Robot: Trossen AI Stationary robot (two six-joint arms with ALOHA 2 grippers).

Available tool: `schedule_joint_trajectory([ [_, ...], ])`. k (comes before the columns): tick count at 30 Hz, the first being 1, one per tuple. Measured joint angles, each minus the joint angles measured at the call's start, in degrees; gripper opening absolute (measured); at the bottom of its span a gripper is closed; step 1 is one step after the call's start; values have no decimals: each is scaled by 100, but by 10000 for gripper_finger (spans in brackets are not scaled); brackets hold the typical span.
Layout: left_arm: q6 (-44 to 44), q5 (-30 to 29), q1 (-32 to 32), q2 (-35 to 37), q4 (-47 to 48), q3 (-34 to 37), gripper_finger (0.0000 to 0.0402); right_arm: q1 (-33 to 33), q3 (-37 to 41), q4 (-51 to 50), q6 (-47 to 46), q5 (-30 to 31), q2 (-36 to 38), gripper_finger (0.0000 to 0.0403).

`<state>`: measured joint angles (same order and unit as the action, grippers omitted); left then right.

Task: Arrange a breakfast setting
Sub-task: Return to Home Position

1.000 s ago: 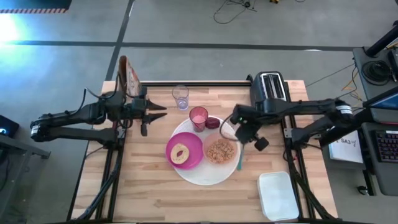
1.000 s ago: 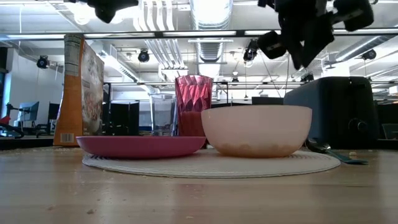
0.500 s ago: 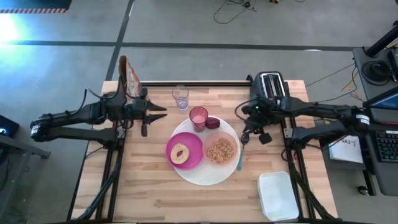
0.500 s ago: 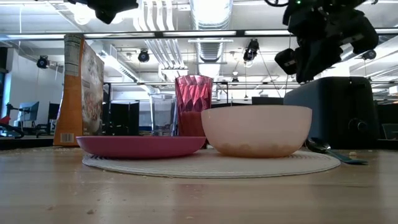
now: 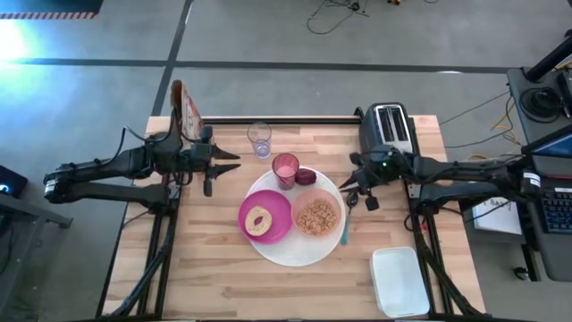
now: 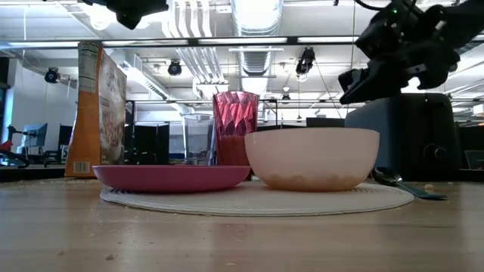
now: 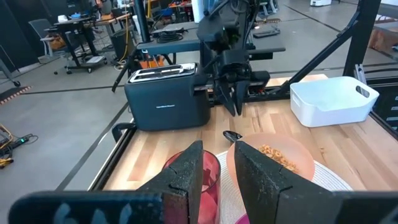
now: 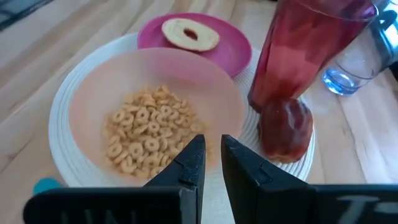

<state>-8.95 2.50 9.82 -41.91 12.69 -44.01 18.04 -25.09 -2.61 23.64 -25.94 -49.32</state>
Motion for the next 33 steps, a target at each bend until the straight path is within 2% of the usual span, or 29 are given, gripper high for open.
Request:
schedule_joint_trajectory([
  [11, 0, 0, 0, 0, -2, 0, 76, 0, 1049, 1972, -633, 41, 18, 43],
  [17, 0, -3, 0, 0, -2, 0, 76, 0, 1418, 2239, -1019, 45, 61, 43],
  [28, 2, -48, 0, 0, -2, -2, 76, 0, 1865, 2337, -1088, 50, 97, 42],
  [33, 2, -49, 0, 0, -2, 0, 76, 0, 2257, 3177, -1487, 58, 96, 42],
])
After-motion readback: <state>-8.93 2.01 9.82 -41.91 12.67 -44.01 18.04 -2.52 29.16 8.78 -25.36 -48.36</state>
